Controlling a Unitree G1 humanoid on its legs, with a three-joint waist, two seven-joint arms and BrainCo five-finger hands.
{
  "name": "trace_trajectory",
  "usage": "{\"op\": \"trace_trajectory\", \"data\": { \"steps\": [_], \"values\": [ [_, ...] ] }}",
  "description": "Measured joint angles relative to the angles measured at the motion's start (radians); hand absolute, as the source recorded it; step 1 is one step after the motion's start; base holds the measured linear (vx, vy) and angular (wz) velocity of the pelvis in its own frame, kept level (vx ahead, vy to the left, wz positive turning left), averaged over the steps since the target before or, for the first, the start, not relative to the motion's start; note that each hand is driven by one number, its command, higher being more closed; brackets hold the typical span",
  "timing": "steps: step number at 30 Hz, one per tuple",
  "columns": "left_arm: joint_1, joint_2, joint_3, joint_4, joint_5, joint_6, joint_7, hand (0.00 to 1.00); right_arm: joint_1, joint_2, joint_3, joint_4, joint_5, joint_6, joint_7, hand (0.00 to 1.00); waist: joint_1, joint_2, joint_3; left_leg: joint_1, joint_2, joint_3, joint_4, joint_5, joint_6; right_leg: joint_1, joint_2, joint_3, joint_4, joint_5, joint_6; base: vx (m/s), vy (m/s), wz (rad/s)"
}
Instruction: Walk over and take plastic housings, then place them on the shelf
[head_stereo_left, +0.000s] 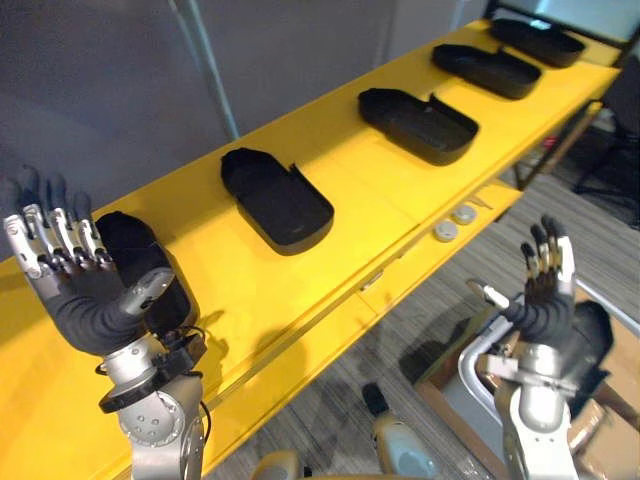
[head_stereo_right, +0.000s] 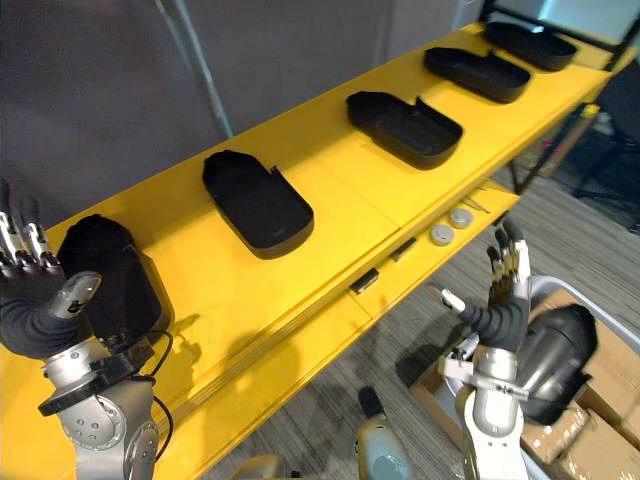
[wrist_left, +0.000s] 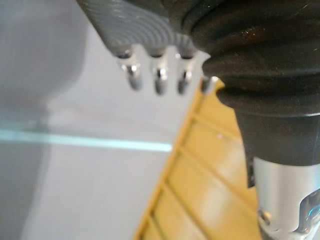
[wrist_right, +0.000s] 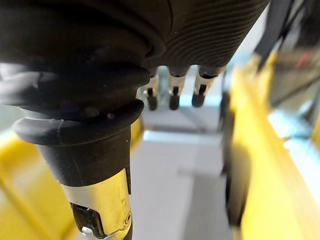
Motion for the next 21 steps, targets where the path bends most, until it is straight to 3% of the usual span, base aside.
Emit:
{"op": "trace_trajectory", "data": {
  "steps": [1, 3, 5, 8, 9, 10, 12, 13, 15, 16, 17, 19, 21],
  "values": [
    [0.001, 0.000, 0.001, 0.000, -0.001, 0.004, 0.006, 0.00, -0.004, 0.000, 0.013, -0.001, 0.001, -0.003, 0.007, 0.00, 0.002, 0.001, 0.001, -0.001, 0.008, 0.017, 0.000, 0.005, 0.003, -0.008, -0.010, -0.031, 0.057, -0.029, -0.008, -0.23, 0.055, -0.79],
    [0.011, 0.002, 0.011, 0.000, -0.014, 0.008, 0.003, 0.00, -0.017, 0.001, 0.043, -0.007, -0.019, -0.029, 0.008, 0.00, 0.013, 0.008, -0.004, -0.019, 0.037, 0.036, -0.001, 0.022, -0.002, -0.004, -0.061, -0.090, 0.252, -0.146, -0.028, -0.18, 0.014, -0.45],
    [0.011, 0.001, 0.024, 0.001, -0.040, 0.010, -0.003, 0.00, -0.034, 0.006, 0.052, -0.011, -0.045, -0.036, -0.022, 0.00, 0.030, 0.010, -0.012, -0.060, 0.061, 0.033, -0.005, 0.048, -0.015, 0.011, -0.116, -0.104, 0.363, -0.215, -0.026, -0.10, -0.079, -0.17],
    [0.028, -0.005, 0.052, 0.011, -0.075, 0.019, -0.037, 0.00, -0.071, 0.020, 0.074, 0.002, -0.079, -0.017, -0.097, 0.00, 0.055, -0.016, -0.028, -0.125, 0.079, 0.029, -0.009, 0.085, -0.052, 0.075, -0.236, -0.122, 0.364, -0.224, -0.031, -0.08, -0.232, -0.15],
    [0.028, -0.005, 0.057, 0.024, -0.106, 0.020, -0.045, 0.00, -0.085, 0.032, 0.079, 0.029, -0.096, 0.002, -0.118, 0.00, 0.060, -0.032, -0.038, -0.128, 0.095, 0.033, -0.005, 0.094, -0.068, 0.121, -0.271, -0.127, 0.316, -0.183, -0.049, -0.08, -0.379, -0.26],
    [0.027, -0.004, 0.062, 0.030, -0.115, 0.020, -0.046, 0.00, -0.088, 0.039, 0.082, 0.044, -0.105, 0.011, -0.125, 0.00, 0.060, -0.031, -0.038, -0.130, 0.104, 0.032, -0.004, 0.099, -0.078, 0.141, -0.275, -0.123, 0.290, -0.171, -0.036, -0.05, -0.369, -0.27],
    [0.029, -0.016, 0.050, 0.050, -0.132, 0.018, -0.043, 0.00, -0.084, 0.042, 0.080, 0.088, -0.129, 0.038, -0.136, 0.00, 0.057, -0.005, -0.047, -0.117, 0.183, 0.029, -0.040, 0.140, -0.149, 0.133, -0.208, -0.162, 0.289, -0.208, 0.024, -0.05, -0.380, -0.35],
    [0.026, -0.016, 0.047, 0.051, -0.143, 0.016, -0.042, 0.00, -0.085, 0.042, 0.081, 0.096, -0.141, 0.038, -0.135, 0.00, 0.056, -0.004, -0.047, -0.106, 0.198, 0.036, -0.054, 0.151, -0.162, 0.126, -0.204, -0.174, 0.293, -0.234, 0.050, -0.04, -0.369, -0.39],
    [0.021, -0.029, 0.048, 0.063, -0.143, 0.012, 0.006, 0.00, -0.066, 0.033, 0.082, 0.100, -0.149, 0.038, -0.110, 0.00, 0.053, -0.026, -0.062, -0.093, 0.217, 0.047, -0.068, 0.167, -0.193, 0.139, -0.200, -0.253, 0.264, -0.350, 0.112, -0.04, -0.459, -0.59],
    [0.026, -0.065, 0.043, 0.069, -0.142, 0.013, 0.025, 0.00, -0.075, 0.003, 0.081, 0.100, -0.139, 0.041, -0.101, 0.00, 0.053, 0.004, -0.055, -0.108, 0.254, 0.026, -0.064, 0.175, -0.201, 0.134, -0.163, -0.281, 0.249, -0.371, 0.110, -0.03, -0.438, -0.63],
    [0.027, -0.082, 0.029, 0.075, -0.142, 0.014, 0.029, 0.00, -0.084, -0.009, 0.075, 0.098, -0.135, 0.044, -0.095, 0.00, 0.046, 0.017, -0.047, -0.111, 0.270, 0.011, -0.064, 0.185, -0.197, 0.134, -0.146, -0.293, 0.243, -0.374, 0.104, -0.04, -0.390, -0.31],
    [0.016, -0.120, -0.032, 0.098, -0.185, 0.029, -0.006, 0.00, -0.078, -0.035, 0.034, 0.101, -0.131, 0.082, -0.099, 0.00, 0.006, 0.031, -0.026, -0.153, 0.280, -0.031, -0.015, 0.248, -0.112, 0.135, -0.129, -0.323, 0.244, -0.388, 0.069, -0.05, -0.314, 0.11],
    [0.021, -0.135, -0.074, 0.128, -0.188, 0.030, -0.049, 0.00, -0.069, -0.036, 0.004, 0.097, -0.090, 0.083, -0.128, 0.00, 0.003, 0.034, -0.013, -0.161, 0.275, -0.016, -0.001, 0.290, -0.101, 0.133, -0.131, -0.319, 0.228, -0.379, 0.053, -0.09, -0.173, -0.15]
  ]
}}
